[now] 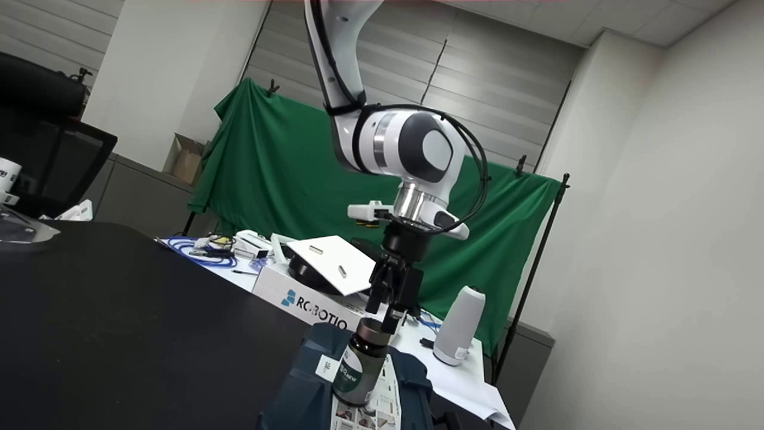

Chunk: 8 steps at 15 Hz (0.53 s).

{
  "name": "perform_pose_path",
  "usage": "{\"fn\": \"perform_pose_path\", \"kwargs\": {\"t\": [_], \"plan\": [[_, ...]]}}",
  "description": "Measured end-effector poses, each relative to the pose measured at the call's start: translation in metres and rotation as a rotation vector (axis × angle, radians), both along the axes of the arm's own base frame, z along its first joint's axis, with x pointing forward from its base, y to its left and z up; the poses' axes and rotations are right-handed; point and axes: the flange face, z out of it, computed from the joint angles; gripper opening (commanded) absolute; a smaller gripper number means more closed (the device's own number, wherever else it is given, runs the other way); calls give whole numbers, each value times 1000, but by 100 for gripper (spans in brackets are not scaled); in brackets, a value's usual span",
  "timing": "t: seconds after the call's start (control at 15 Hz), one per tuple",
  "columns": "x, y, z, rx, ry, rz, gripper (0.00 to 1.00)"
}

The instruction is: Remove the bottle from the box and put it on the table

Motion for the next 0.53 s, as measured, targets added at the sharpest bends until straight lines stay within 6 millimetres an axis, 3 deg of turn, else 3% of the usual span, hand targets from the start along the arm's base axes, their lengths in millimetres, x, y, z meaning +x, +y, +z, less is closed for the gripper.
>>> {"fn": "perform_pose_path", "kwargs": {"t": [0.27, 0.33, 0.4, 0.53], "plan": [[0, 0, -9, -1, 5, 0, 100], [0, 0, -11, 0, 6, -1, 90], [0, -1, -13, 1, 6, -3, 74], [1, -2, -16, -5, -8, -5, 60]]}}
